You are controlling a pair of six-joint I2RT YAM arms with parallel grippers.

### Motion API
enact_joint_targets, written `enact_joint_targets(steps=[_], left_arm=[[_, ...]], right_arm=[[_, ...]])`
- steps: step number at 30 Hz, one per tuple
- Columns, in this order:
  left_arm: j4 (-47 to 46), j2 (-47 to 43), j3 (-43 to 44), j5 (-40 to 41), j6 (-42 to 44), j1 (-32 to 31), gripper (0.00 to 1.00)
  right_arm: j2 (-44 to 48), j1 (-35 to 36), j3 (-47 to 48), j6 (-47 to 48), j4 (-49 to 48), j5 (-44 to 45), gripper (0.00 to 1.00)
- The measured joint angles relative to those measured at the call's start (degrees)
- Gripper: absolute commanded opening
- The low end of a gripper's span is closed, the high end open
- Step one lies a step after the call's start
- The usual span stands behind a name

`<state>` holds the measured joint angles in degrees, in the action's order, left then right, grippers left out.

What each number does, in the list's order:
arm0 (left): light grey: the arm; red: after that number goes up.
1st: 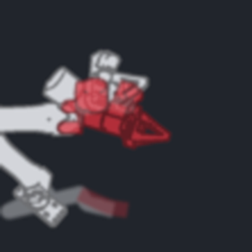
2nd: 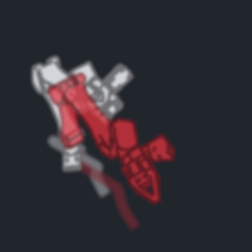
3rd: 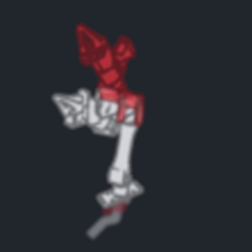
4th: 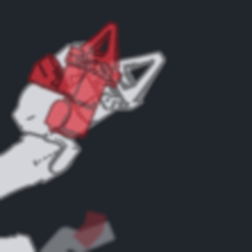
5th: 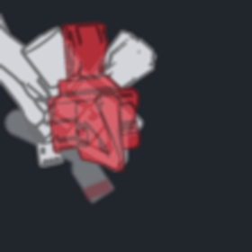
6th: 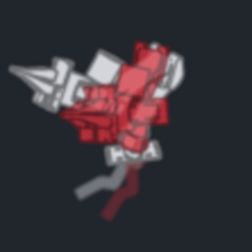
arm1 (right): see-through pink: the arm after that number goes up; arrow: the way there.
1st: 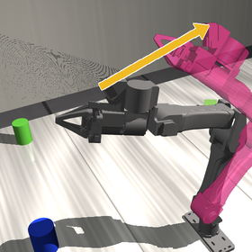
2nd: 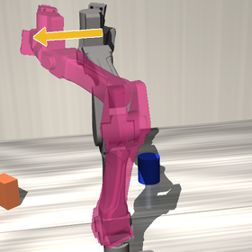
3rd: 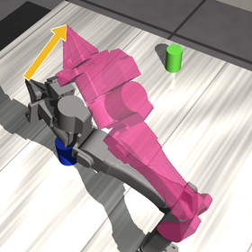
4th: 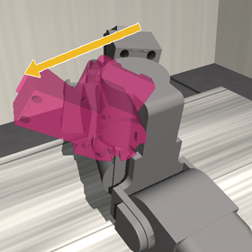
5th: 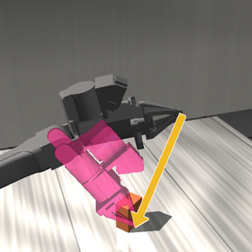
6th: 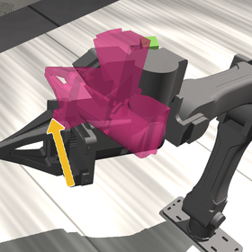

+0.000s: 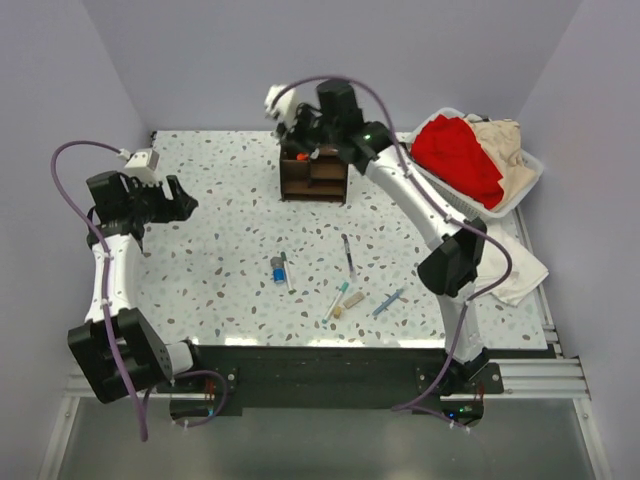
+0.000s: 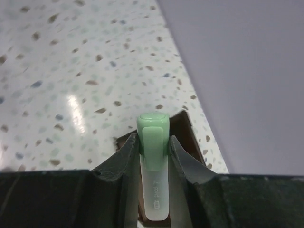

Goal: Sort the stationery into containers
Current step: Pick up the pen from the center of the board, then place the pen in the storage box.

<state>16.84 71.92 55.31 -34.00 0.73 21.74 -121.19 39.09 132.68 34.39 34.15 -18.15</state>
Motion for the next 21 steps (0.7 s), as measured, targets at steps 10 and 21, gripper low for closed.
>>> enact_joint_targets(steps=[10, 21], left_arm=[[-3.02, 2.25, 0.00, -3.08, -1.55, -0.57, 0.78], [1.09, 2.99, 0.00, -3.02, 2.03, -1.44, 0.78]], right_arm=[[-12.68, -9.07, 2.29, -30.75, -24.63, 1.77, 0.00], [-22.84, -8.24, 5.33, -45.22, -36.06, 2.23, 0.00]])
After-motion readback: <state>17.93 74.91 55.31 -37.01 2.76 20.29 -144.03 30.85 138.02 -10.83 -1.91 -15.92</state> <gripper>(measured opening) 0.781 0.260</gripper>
